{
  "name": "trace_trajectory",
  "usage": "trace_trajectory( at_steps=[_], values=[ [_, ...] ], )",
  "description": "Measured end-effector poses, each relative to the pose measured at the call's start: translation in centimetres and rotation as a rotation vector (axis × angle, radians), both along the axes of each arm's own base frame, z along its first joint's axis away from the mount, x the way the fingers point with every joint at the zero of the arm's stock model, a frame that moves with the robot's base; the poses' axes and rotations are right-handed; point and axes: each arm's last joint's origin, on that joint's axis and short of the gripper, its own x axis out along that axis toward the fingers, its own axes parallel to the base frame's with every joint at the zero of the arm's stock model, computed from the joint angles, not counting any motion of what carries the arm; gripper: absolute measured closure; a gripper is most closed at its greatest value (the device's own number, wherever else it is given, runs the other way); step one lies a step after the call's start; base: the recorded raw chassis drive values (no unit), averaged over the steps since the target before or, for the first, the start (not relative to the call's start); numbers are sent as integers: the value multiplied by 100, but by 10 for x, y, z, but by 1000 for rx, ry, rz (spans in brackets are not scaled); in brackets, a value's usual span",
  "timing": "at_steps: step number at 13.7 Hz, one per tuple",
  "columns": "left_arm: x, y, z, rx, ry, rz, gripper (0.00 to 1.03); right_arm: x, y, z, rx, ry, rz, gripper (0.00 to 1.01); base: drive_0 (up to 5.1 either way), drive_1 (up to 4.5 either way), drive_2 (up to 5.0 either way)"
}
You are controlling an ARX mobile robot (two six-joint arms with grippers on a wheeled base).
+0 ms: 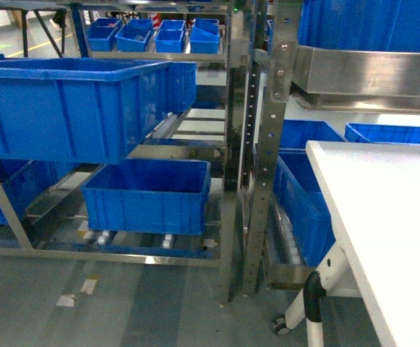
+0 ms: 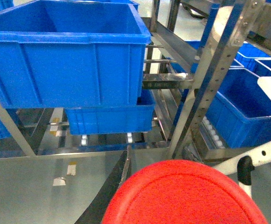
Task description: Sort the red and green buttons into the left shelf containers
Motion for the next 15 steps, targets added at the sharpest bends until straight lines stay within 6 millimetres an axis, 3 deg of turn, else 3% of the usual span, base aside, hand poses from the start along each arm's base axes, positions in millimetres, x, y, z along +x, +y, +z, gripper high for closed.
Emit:
trace_trajectory(
  at_steps=[15],
  values=[
    [0, 0, 0, 0, 2, 0, 77, 0, 0, 0, 0, 0, 0, 76, -498, 247, 247]
  ],
)
